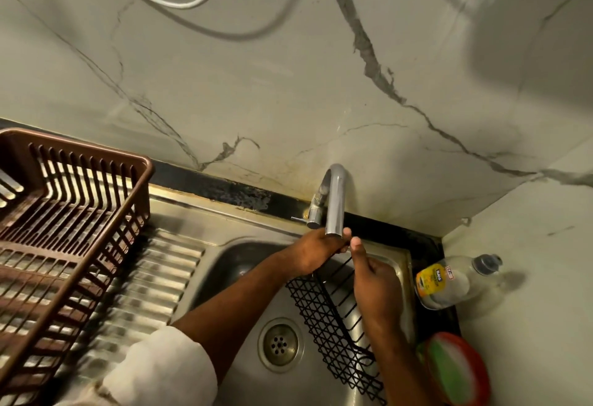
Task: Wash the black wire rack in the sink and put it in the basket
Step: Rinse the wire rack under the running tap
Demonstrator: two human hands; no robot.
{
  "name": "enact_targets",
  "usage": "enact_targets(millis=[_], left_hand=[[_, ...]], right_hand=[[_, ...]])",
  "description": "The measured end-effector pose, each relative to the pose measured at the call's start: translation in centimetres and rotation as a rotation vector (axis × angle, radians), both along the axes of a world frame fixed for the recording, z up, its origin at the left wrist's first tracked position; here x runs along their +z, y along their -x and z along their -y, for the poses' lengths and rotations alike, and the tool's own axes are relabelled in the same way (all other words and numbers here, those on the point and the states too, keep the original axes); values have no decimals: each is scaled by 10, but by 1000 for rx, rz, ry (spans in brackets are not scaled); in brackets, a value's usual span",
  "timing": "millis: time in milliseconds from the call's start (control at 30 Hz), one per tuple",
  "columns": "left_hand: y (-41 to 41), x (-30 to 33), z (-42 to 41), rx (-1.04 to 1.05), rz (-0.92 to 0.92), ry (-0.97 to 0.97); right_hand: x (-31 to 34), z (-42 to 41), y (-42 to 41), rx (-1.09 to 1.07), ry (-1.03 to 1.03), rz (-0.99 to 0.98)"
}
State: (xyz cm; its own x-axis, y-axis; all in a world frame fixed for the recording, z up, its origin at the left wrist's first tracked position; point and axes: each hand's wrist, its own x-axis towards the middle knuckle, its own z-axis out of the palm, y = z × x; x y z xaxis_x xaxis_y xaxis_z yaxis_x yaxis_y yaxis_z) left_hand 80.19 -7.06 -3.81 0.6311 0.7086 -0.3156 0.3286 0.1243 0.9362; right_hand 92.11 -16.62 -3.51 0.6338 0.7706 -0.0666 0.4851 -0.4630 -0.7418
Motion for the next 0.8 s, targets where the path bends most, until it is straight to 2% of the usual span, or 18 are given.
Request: enact_targets(millis=[100, 200, 500, 700, 800], left_hand=[[9, -6, -3, -66, -27, 11], [23, -18, -10, -59, -86, 144], [-10, -2, 0, -139, -9, 72], [10, -17, -4, 14, 11, 92], [19, -24, 5, 79, 19, 80]], right_hand=[[1, 4, 2, -8, -18, -10], [-3, 7, 0, -60, -61, -83], [-3, 2, 1, -57, -22, -50], [10, 9, -4, -52, -97, -67], [13, 9, -6, -51, -66, -27]])
